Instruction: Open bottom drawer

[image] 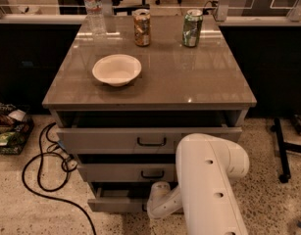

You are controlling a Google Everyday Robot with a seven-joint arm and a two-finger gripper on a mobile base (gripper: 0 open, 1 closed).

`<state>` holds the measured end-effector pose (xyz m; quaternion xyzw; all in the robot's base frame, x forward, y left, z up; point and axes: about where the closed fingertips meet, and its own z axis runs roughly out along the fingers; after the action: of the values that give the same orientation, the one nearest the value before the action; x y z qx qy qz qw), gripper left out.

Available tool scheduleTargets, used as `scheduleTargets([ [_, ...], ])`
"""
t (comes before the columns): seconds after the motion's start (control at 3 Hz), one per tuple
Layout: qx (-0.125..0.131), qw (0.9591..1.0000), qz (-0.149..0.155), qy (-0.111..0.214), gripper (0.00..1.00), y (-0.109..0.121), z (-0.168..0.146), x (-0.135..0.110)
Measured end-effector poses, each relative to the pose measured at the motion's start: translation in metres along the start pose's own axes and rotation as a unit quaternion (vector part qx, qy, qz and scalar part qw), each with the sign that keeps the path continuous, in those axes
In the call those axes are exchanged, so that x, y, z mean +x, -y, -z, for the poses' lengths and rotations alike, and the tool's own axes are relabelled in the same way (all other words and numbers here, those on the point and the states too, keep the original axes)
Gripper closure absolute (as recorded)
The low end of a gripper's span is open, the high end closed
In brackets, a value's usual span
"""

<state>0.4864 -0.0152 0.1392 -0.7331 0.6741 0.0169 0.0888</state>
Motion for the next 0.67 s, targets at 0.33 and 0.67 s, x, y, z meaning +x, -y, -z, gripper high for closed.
scheduleTargets([
  [0.33, 0.000, 1.0000, 0.000, 0.000, 1.00, -0.0001, 0.0000, 0.0000],
  [0.67, 0.007, 1.0000, 0.000, 0.006, 1.00, -0.0068, 0.0052, -0.0018],
])
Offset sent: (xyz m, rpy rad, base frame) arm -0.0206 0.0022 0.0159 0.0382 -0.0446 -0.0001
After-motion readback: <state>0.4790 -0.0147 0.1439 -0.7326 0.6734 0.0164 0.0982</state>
